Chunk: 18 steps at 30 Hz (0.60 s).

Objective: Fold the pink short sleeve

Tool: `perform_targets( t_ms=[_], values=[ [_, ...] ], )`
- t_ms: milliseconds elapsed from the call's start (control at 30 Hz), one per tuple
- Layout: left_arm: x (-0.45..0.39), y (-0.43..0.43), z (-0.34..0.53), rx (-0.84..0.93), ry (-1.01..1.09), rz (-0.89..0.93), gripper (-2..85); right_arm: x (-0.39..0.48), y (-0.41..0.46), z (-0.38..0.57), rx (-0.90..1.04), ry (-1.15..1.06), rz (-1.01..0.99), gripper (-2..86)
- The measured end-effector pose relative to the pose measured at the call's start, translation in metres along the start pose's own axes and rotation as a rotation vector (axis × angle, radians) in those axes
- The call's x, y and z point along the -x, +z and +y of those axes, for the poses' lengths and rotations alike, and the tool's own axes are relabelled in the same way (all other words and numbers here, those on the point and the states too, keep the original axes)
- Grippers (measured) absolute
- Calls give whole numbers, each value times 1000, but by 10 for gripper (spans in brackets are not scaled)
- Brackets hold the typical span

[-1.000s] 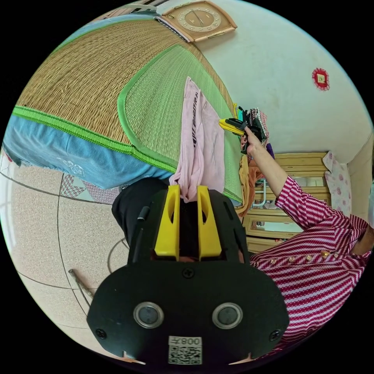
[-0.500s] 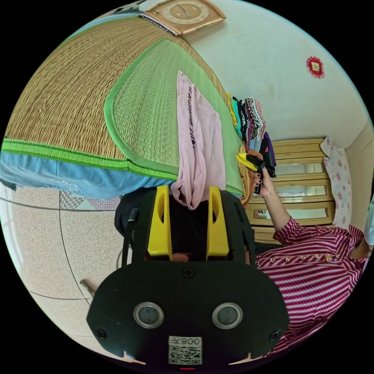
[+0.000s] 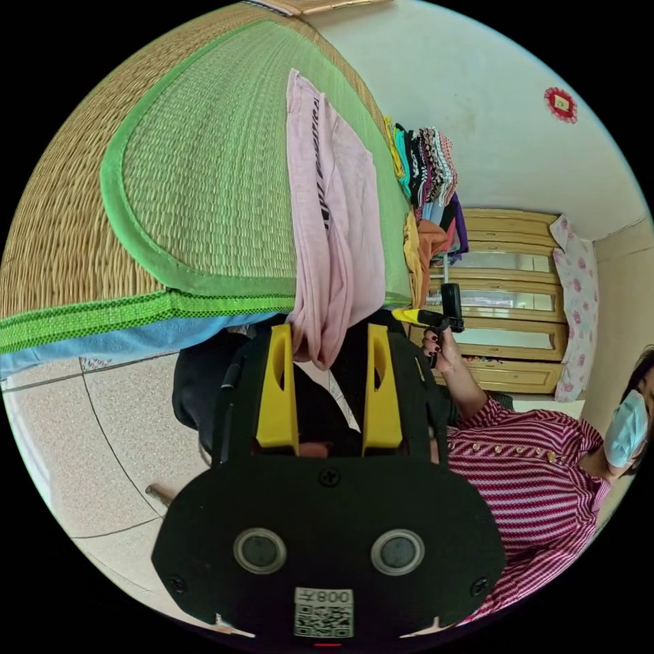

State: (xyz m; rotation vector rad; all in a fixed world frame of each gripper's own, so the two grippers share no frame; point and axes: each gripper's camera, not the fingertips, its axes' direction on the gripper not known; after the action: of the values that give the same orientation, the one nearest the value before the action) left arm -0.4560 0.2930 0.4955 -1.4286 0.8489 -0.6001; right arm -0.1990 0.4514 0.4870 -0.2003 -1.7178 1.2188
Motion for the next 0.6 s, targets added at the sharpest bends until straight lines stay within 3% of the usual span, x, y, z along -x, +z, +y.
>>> perform_targets(
  t_ms=[300,600],
  values=[
    [-3,11,-10,41,-19,-73,109,4,-6,16,24,42,43,86],
    [-7,18,-16,49,-9,-22,51,10,-12,19,48,56,92,105]
  ],
)
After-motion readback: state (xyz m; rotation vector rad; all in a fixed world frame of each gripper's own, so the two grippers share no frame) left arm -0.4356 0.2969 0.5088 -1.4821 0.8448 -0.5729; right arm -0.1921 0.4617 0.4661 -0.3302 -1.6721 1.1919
